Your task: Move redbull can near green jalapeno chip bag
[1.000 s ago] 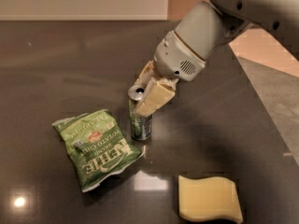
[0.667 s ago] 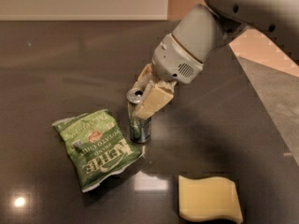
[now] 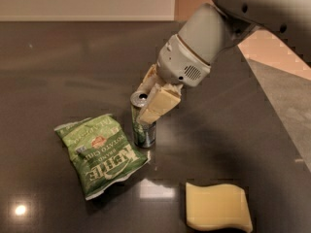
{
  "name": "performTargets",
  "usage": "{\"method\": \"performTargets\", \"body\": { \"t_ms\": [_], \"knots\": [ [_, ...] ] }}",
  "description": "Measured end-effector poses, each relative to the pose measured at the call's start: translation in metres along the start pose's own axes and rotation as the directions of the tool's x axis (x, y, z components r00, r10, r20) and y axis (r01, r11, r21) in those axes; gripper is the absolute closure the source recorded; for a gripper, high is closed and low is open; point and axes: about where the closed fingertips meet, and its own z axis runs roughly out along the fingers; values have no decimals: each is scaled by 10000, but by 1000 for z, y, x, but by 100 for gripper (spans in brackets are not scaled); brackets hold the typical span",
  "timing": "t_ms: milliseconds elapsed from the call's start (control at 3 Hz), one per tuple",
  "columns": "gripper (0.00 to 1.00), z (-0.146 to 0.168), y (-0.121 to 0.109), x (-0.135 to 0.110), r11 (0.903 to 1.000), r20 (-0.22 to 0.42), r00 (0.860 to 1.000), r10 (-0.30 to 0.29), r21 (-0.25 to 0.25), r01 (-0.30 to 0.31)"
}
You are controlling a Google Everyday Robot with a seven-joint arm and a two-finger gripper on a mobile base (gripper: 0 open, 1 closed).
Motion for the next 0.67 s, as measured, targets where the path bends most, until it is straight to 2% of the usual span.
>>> {"method": "performTargets", "body": {
  "t_ms": [333,667],
  "knots": [
    [0,0,0,-2,10000,-6,10000,-28,21,28],
    [0,0,0,-2,10000,-6,10000,-29,22,29]
  ]
}}
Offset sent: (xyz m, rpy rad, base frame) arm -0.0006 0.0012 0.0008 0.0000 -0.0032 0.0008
